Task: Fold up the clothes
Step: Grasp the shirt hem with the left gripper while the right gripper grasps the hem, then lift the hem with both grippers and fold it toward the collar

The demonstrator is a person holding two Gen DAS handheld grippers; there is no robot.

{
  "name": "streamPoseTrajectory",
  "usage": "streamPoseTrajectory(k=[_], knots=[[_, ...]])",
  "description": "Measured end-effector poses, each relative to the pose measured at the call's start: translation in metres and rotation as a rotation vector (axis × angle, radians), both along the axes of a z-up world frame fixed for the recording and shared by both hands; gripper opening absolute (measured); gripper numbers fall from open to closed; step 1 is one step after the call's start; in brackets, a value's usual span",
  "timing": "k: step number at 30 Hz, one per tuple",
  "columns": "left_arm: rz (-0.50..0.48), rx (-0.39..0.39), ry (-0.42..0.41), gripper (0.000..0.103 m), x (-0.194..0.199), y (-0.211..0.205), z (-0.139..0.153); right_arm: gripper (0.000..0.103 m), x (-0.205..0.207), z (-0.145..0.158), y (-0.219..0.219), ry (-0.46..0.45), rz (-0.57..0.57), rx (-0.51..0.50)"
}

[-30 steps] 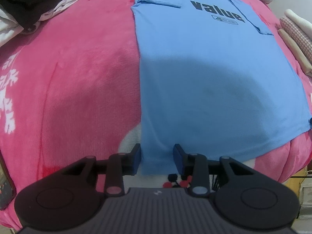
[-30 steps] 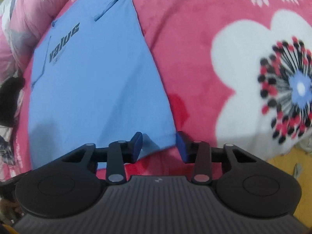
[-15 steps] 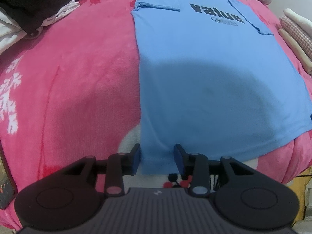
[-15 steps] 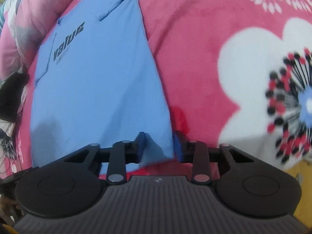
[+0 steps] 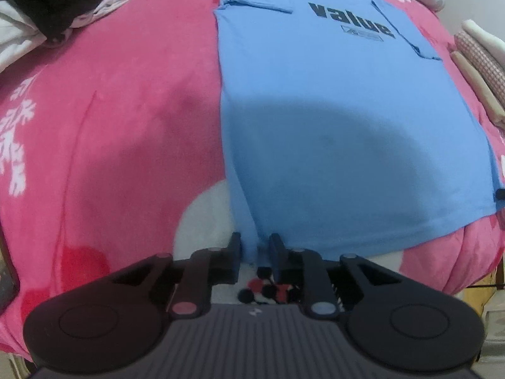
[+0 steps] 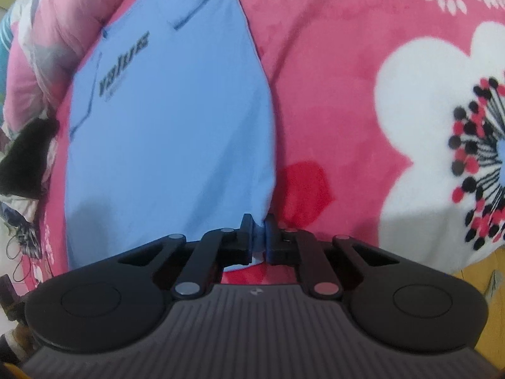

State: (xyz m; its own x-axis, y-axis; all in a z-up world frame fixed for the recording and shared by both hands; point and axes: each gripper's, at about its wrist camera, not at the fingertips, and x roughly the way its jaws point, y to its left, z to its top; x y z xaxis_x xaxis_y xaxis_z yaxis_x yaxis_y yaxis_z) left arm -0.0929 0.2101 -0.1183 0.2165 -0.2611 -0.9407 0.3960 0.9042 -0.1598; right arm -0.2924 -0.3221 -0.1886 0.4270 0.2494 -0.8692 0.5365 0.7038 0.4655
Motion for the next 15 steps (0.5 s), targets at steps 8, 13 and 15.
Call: streamPoseTrajectory(k=[8, 13, 15], knots=[[-0.047, 0.020, -0.040, 0.008, -0.006, -0.004, 0.002, 0.006, -0.002, 0.001, 0.006, 0.000, -0.015, -0.009], [-0.009, -0.015, -0.077, 0.006, -0.012, 0.000, 0.018, 0.005, -0.007, 0.021, 0.004, -0.064, -0.062, -0.008], [0.009, -0.037, -0.088, 0.006, -0.011, 0.003, 0.026, 0.005, -0.007, 0.031, 0.002, -0.087, -0.080, -0.013]])
